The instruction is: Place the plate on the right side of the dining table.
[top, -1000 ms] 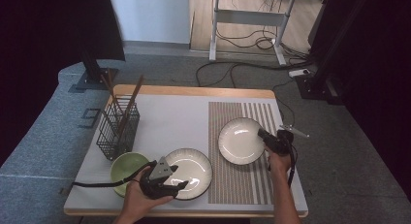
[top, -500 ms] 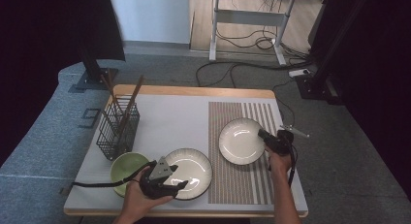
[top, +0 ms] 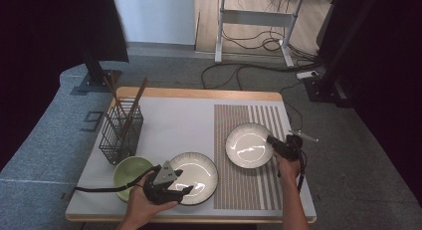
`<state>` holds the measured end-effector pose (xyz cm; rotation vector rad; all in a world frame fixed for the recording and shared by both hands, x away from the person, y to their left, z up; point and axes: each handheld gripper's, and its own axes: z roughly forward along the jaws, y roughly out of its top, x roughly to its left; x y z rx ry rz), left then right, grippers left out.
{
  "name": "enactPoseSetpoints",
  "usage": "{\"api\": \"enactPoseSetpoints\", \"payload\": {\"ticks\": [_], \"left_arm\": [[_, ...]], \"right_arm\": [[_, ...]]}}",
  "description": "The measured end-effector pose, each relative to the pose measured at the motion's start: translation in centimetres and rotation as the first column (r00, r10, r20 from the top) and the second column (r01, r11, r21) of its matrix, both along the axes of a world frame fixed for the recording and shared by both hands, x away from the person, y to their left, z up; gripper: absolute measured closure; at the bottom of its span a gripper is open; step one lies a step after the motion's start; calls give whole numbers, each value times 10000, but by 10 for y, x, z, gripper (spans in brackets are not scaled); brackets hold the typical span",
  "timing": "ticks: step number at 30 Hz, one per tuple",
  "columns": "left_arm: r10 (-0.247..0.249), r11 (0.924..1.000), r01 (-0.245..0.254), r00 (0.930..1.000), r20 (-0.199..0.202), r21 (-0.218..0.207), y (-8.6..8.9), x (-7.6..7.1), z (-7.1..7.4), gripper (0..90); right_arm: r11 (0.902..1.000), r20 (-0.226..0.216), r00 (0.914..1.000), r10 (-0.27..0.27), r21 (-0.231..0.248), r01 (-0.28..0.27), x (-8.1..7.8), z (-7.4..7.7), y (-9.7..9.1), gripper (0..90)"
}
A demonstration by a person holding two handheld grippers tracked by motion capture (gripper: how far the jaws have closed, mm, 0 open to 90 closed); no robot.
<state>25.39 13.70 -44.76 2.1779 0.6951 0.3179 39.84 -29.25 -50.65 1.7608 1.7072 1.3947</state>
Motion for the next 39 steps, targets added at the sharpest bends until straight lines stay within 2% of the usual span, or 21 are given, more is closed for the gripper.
{"api": "enactPoseSetpoints", "payload": {"ticks": [4,13,18,25,39], "left_arm": [[1,10000,-1,10000,2,4,0,0,0,369],[10,10000,-10,10000,9,3,0,0,0,369],[3,10000,-3,10000,5,1,0,0,0,369],[-12,10000,12,10000,-7,7,0,0,0,369],[-18,10000,18,10000,16,29,1,0,1,369]], "right_arm": [[9999,-274,9996,-62,97,64,0,-3,-3,832],[10000,-462,9989,-50,50,52,-1,-5,-5,825],[10000,-737,9973,-38,79,44,-1,-8,-7,820],[9994,-910,9959,-9,-340,-22,-1,-10,-7,799],[9969,-1135,9935,-64,-789,-26,0,-13,-5,775]]}}
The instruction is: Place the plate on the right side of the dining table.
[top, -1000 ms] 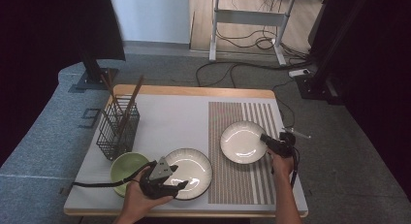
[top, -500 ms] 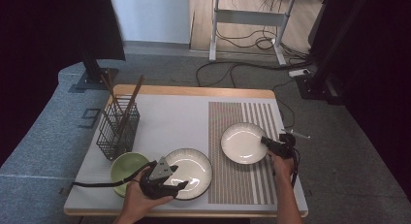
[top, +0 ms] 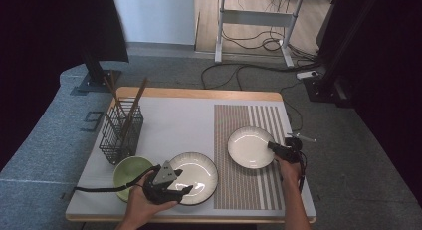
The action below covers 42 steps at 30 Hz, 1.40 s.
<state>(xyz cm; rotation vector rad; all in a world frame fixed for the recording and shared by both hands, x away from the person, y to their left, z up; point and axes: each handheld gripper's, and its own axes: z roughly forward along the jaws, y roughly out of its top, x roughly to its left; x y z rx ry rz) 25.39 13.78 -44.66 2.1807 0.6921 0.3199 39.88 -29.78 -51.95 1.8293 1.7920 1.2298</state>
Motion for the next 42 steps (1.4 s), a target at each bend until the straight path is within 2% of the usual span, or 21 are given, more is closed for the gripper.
{"api": "enactPoseSetpoints", "payload": {"ticks": [8,11,16,19,21,24,27,30,32,36,42], "left_arm": [[103,9993,-99,9999,117,-370,5,-1,8,368],[100,9992,-95,9999,131,-377,6,0,9,367],[65,9994,-61,9999,118,-347,7,-1,10,366],[82,9980,-75,9999,108,-626,9,-1,16,365],[17,9967,-10,10000,93,-817,11,-1,19,365],[110,9972,-95,9997,200,-739,14,-1,21,365],[115,9957,-93,9997,233,-924,15,-2,23,366],[176,9966,-149,9993,324,-811,18,-4,24,366],[216,9958,-184,9992,349,-901,20,-5,26,366],[313,9948,-273,9987,402,-977,24,-4,31,365],[493,9929,-445,9979,417,-1104,33,-3,35,362]], "right_arm": [[9993,-219,9997,-81,-371,72,0,-2,3,736],[9985,-347,9994,-69,-549,50,1,-4,3,715],[9982,-300,9995,-73,-590,55,1,-4,4,693],[9974,-246,9997,-91,-713,74,-2,-3,6,674],[9971,-197,9998,-105,-752,89,-3,-3,6,648],[9969,1,9994,-335,-711,334,-7,1,5,585],[9951,390,9977,-546,-805,576,-10,7,6,490],[9939,707,9961,-534,-927,599,-15,14,10,412],[9932,934,9953,-264,-1108,367,-19,21,16,376],[9942,1192,9920,413,-1033,-290,-27,30,25,354],[9878,1689,9761,1370,-969,-1219,-37,39,35,347]]}}
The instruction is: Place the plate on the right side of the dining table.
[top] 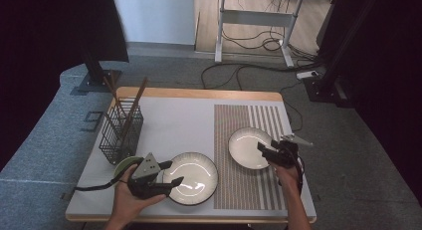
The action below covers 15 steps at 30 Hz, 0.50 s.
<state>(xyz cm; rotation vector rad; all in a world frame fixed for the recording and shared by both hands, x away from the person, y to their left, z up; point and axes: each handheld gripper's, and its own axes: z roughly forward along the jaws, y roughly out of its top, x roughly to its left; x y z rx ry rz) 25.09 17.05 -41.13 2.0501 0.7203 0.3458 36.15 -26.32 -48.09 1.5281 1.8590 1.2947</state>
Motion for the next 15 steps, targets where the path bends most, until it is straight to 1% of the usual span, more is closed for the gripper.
{"api": "enactPoseSetpoints", "payload": {"ticks": [2,4,5,7,8,11,15], "left_arm": [[39,10000,-40,10000,-21,-55,4,-1,1,361],[64,9999,-65,10000,-40,-97,6,-2,3,360],[91,10000,-91,10000,-33,-25,8,-2,4,359],[181,9998,-181,9998,-50,-91,10,-5,4,358],[143,9998,-145,9999,-91,-154,11,-6,5,358],[130,9998,-130,9999,-60,-166,12,-7,6,358],[200,9996,-200,9998,-14,-206,16,-8,7,358]], "right_arm": [[9996,70,9996,282,88,-283,-2,0,4,348],[9980,160,9979,623,28,-624,-4,0,10,348],[9971,214,9969,757,2,-757,-5,1,14,349],[9951,245,9949,983,-104,-981,-7,2,22,349],[9932,280,9929,1152,-183,-1148,-8,3,27,351],[9881,363,9876,1525,-266,-1516,-11,4,37,353],[9831,487,9823,1811,-370,-1794,-14,5,47,354]]}}
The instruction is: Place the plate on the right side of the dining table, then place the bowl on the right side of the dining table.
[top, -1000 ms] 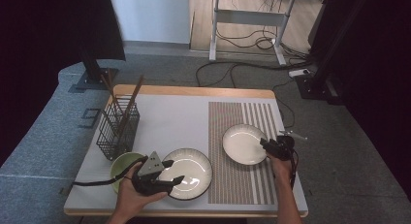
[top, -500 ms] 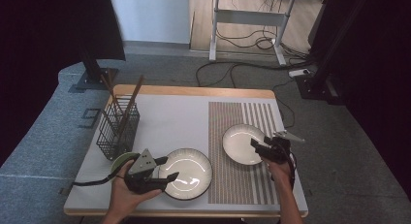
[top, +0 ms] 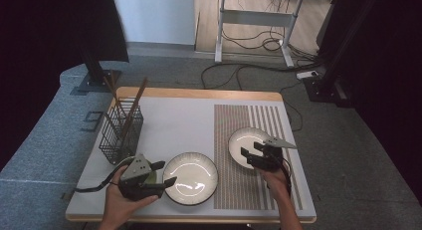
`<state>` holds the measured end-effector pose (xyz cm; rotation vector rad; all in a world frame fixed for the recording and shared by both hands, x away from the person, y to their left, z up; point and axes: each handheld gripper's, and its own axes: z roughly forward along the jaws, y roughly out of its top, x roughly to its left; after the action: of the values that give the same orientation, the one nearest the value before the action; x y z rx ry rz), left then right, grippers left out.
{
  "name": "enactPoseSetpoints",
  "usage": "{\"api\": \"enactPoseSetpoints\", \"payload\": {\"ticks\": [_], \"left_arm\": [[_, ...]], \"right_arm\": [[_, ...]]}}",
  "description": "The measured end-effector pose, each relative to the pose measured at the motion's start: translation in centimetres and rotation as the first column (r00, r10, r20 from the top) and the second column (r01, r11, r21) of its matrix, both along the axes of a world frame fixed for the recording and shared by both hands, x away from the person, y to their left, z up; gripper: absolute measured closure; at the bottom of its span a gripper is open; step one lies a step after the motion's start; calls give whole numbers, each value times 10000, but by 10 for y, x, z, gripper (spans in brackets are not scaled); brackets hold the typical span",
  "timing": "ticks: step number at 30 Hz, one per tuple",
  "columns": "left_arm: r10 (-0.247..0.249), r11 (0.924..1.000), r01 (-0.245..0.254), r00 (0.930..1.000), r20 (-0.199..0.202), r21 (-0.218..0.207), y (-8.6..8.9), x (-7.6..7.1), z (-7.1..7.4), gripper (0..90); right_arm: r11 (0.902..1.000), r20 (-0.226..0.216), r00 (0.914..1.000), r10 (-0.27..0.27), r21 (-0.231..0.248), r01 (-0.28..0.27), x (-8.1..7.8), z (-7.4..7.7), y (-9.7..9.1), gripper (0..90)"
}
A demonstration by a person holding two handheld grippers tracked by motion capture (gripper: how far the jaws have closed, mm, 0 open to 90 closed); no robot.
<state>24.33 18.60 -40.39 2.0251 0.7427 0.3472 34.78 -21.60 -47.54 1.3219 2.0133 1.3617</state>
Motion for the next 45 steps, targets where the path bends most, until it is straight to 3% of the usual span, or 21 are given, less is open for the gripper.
{"api": "enactPoseSetpoints", "payload": {"ticks": [15,28,45], "left_arm": [[202,9996,-199,9997,115,-205,16,0,8,358],[775,9960,-767,9968,169,-463,43,2,16,357],[969,9925,-955,9952,151,-769,61,9,19,351]], "right_arm": [[9987,263,9984,502,-91,-500,-4,5,14,373],[9961,53,9965,840,-291,-838,-5,4,26,374],[9983,45,9984,569,-122,-569,-8,4,16,380]]}}
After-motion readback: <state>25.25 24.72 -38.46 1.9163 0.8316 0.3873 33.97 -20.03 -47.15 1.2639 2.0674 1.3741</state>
